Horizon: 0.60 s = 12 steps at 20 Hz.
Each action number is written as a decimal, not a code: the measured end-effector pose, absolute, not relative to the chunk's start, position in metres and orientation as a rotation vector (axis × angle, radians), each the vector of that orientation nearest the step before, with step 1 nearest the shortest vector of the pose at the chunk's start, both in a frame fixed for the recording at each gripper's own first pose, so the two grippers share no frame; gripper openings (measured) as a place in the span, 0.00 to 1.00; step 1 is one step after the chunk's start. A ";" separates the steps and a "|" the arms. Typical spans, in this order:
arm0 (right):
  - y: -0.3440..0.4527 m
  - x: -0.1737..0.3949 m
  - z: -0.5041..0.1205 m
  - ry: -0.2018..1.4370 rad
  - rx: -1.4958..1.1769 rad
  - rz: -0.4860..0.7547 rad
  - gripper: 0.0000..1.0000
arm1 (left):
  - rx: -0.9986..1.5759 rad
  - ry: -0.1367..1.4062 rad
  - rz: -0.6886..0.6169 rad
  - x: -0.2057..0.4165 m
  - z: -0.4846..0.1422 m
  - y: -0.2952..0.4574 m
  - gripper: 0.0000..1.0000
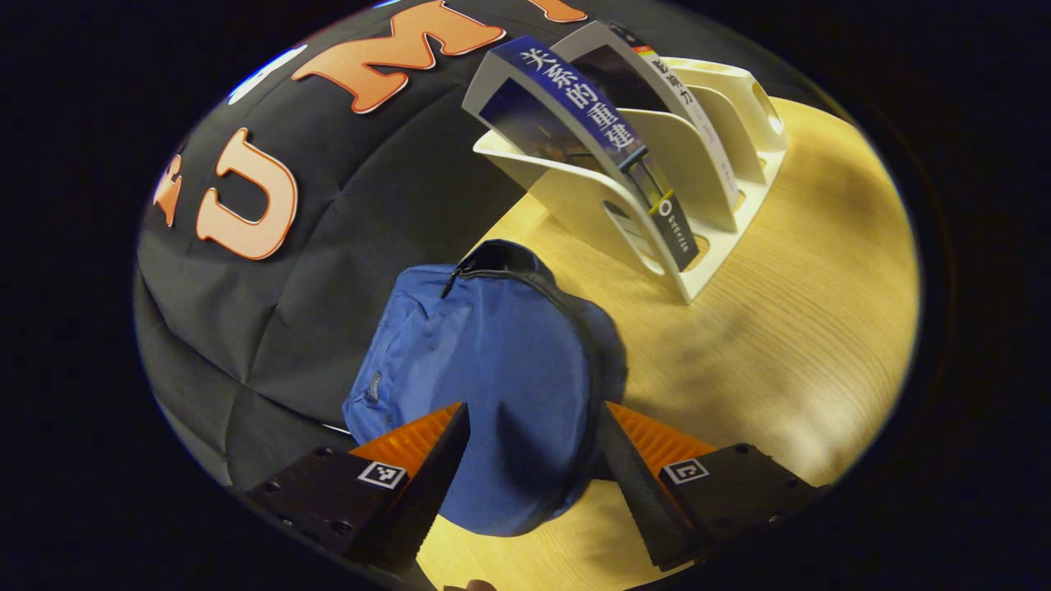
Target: Open the schoolbag, grab two books from the bookshelf and put them into the schoolbag.
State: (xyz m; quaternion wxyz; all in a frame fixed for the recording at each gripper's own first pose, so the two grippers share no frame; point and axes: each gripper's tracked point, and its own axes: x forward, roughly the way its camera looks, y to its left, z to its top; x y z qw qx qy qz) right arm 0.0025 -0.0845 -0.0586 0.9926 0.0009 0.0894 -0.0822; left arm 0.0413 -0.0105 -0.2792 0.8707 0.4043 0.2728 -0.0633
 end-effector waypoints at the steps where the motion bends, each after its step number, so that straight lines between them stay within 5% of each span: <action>1: -0.083 0.003 -0.059 0.182 0.002 -0.162 0.97 | 0.841 0.573 -0.121 0.041 -0.279 -0.008 0.98; 7: -0.075 0.007 -0.063 0.189 0.011 -0.141 0.97 | 0.773 0.595 -0.103 0.039 -0.271 -0.003 0.92; 8: -0.074 0.007 -0.064 0.191 0.011 -0.136 0.97 | 0.773 0.595 -0.105 0.040 -0.271 -0.003 0.63; 9: -0.074 0.007 -0.063 0.190 0.013 -0.133 0.97 | 0.778 0.598 -0.106 0.039 -0.271 -0.004 0.70; 12: -0.075 0.005 -0.059 0.184 0.019 -0.129 0.97 | 0.775 0.620 -0.140 0.040 -0.279 -0.013 0.29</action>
